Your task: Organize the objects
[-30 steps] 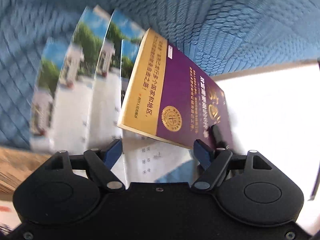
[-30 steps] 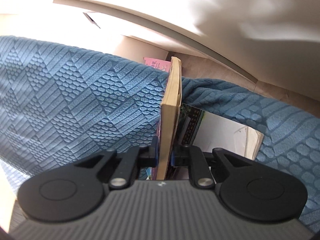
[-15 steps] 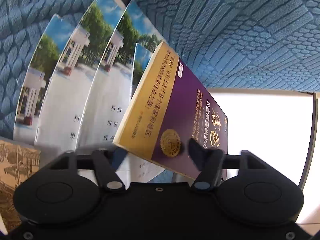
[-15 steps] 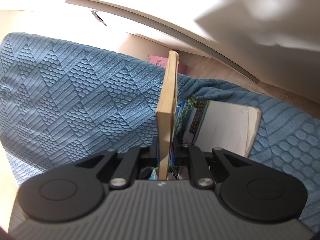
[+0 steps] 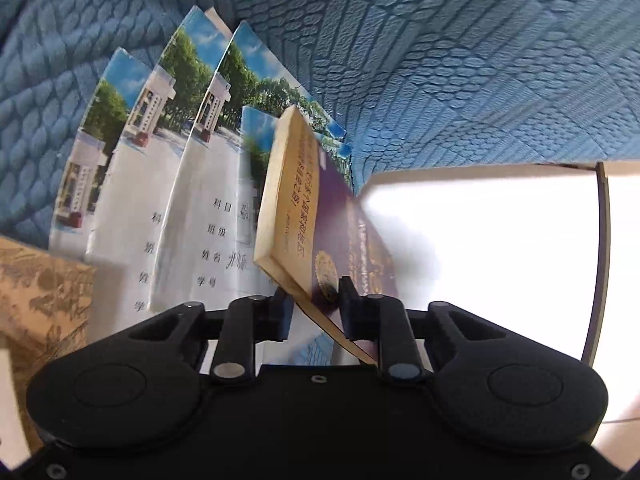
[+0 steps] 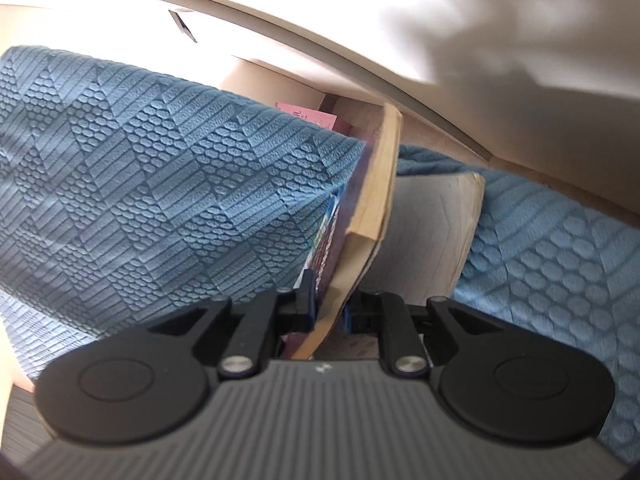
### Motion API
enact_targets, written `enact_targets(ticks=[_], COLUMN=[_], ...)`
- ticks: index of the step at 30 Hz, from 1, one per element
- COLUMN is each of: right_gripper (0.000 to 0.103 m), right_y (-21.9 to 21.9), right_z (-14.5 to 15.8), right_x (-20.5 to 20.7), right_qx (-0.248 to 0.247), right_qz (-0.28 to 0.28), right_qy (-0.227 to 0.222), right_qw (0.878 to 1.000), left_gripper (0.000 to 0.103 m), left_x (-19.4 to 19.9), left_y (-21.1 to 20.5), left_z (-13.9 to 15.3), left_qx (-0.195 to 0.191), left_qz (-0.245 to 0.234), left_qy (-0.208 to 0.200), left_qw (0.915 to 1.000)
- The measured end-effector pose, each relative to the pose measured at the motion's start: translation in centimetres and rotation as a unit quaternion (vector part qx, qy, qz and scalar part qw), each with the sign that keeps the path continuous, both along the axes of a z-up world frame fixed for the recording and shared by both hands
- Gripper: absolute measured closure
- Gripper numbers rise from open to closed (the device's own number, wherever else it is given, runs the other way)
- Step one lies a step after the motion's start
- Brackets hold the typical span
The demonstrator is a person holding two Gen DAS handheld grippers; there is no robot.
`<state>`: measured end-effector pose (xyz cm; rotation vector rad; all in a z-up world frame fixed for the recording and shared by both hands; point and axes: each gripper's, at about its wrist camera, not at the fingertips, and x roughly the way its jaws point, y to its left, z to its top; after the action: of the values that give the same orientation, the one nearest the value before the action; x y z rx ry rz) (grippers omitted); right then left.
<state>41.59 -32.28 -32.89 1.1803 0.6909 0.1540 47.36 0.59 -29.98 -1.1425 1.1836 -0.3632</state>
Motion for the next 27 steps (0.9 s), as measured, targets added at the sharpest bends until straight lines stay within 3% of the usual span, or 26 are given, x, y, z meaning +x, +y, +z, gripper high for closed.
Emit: enact_targets(ticks=[10,18,27], right_gripper=[0.086,0.086,0.086], right_y=[1.6,3.0,4.5], right_z=[2.2,3.7,7.0], right_x=[-4.0,-7.1,-9.5], right_qx=[-0.030,-0.040,-0.055], right_qz=[0.025,0.039,0.063], right_qy=[-0.007,-0.010,-0.038], right_qw=[0.999,0.998,0.996], left_gripper=[0.084,0.085,0.085], left_x=[-6.1,-9.6,-13.2], left_y=[2.2,3.3,4.9], left_z=[1.7,4.4,7.2], left_qx=[0.006,0.054,0.063], left_qz=[0.013,-0.006,0.003], left_qy=[-0.009,-0.030,-0.056], left_qw=[0.9999,0.9981,0.9964])
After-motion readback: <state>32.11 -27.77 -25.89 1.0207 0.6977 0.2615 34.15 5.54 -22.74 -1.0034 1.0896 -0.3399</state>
